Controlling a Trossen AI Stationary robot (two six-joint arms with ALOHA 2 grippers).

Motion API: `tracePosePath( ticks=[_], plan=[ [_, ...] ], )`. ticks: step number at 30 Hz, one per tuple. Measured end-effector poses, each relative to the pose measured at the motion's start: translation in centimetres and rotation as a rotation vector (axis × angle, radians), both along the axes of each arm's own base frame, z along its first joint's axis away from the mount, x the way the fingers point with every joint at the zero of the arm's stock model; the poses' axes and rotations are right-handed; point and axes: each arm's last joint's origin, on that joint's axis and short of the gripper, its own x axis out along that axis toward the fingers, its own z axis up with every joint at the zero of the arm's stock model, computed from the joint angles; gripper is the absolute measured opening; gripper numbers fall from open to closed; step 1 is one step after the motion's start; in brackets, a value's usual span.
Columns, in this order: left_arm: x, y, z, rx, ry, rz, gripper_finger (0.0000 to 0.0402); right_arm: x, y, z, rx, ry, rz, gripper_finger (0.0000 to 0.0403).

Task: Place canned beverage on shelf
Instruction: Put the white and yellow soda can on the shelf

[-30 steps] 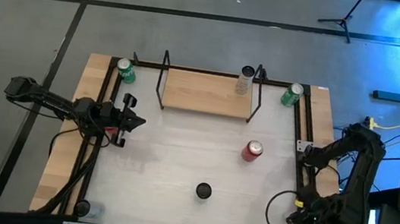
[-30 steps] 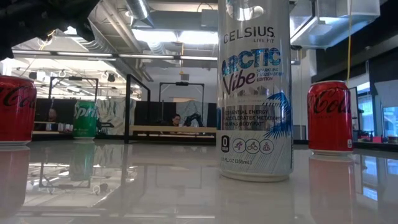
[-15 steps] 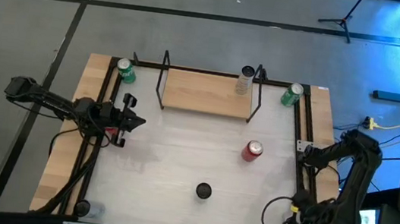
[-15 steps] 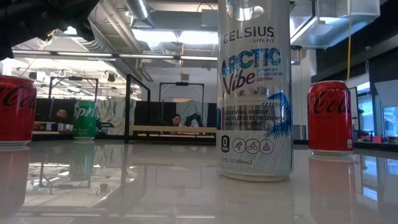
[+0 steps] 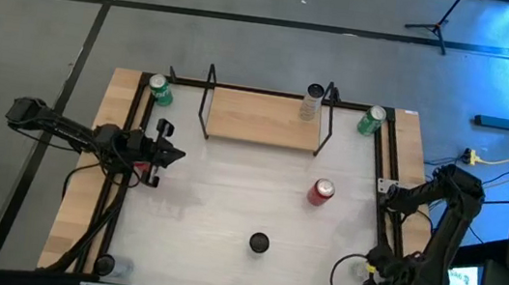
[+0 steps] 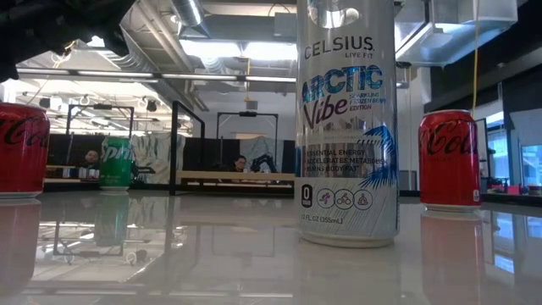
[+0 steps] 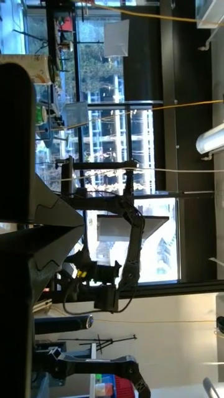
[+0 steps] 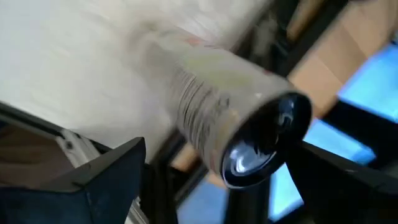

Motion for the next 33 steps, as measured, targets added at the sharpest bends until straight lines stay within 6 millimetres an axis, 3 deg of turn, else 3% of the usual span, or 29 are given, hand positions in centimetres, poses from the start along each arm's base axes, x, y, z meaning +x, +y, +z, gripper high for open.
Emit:
tracePosePath(
  ticks=[12, 19, 27, 33],
  plan=[
    [0.0, 0.0, 0.1, -0.002, -0.011, 0.002, 0.0, 0.5, 0.1, -0.2, -0.027, -0.134, 0.058, 0.032],
    [0.0, 0.0, 0.1, -0.001, -0.01, 0.001, 0.0, 2.7, 1.6, -0.6, 0.082, -0.394, 0.182, 0.031],
    [0.0, 0.0, 0.1, -0.001, -0.01, 0.001, 0.0, 6.3, 5.3, -6.2, 0.304, -0.396, 0.395, 0.031],
    [0.0, 0.0, 0.1, 0.0, -0.013, 0.001, 0.0, 7.0, 6.5, -9.1, 0.3, -0.345, 0.542, 0.031]
  ],
)
